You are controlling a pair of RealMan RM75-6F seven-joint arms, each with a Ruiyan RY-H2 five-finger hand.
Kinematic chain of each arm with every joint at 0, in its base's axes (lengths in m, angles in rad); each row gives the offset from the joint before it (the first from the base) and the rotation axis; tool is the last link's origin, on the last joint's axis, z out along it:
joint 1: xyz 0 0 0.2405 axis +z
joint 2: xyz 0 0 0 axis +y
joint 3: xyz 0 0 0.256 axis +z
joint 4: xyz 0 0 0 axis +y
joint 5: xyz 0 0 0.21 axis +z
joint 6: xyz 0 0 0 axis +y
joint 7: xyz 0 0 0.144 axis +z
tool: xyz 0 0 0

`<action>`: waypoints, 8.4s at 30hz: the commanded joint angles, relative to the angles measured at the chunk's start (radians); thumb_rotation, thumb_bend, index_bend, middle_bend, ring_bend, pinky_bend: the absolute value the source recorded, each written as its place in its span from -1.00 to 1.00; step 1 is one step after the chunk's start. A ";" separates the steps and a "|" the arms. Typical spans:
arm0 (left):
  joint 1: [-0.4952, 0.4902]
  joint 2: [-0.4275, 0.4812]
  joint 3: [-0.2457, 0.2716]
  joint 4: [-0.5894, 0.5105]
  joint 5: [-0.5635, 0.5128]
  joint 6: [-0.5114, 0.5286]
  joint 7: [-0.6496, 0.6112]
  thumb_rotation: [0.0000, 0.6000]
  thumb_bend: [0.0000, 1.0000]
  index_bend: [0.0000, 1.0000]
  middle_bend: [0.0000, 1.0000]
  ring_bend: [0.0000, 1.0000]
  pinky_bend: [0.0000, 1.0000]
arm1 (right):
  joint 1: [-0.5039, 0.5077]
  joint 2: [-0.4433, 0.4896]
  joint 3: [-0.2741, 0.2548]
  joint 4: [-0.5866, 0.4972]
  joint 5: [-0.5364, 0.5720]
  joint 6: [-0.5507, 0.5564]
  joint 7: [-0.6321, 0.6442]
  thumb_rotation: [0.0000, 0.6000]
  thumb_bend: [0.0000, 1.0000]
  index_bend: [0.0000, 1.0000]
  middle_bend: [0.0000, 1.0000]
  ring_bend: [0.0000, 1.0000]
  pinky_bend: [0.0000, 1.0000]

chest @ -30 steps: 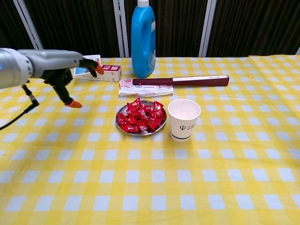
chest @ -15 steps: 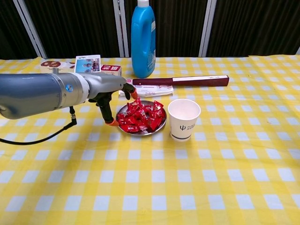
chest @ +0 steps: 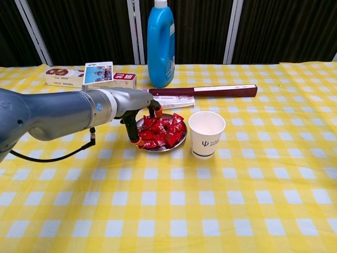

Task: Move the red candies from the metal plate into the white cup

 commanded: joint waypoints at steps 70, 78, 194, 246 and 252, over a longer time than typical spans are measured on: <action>-0.198 -0.055 -0.108 -0.094 -0.036 0.113 0.064 1.00 -0.13 0.04 0.28 0.69 0.79 | -0.001 0.009 0.000 -0.006 -0.004 0.009 0.039 1.00 -0.45 -1.00 -1.00 -1.00 -1.00; -0.216 -0.073 -0.104 -0.084 -0.061 0.117 0.070 1.00 -0.29 -0.03 0.20 0.69 0.79 | -0.001 0.010 -0.001 -0.006 -0.005 0.008 0.042 1.00 -0.45 -1.00 -1.00 -1.00 -1.00; -0.188 -0.100 -0.131 -0.091 0.007 0.187 0.045 1.00 -0.49 -0.27 -0.22 0.74 0.84 | -0.001 0.019 0.000 -0.014 0.000 0.008 0.062 1.00 -0.44 -1.00 -1.00 -1.00 -1.00; -0.161 -0.140 0.025 0.220 -0.072 -0.024 0.059 1.00 -0.39 -0.10 0.00 0.73 0.84 | 0.003 0.024 0.002 -0.020 0.007 -0.003 0.079 1.00 -0.45 -1.00 -1.00 -1.00 -1.00; -0.142 -0.123 0.043 0.201 -0.080 -0.005 0.074 1.00 -0.31 0.06 0.22 0.74 0.84 | 0.001 0.023 0.001 -0.020 0.005 0.000 0.073 1.00 -0.45 -1.00 -1.00 -1.00 -1.00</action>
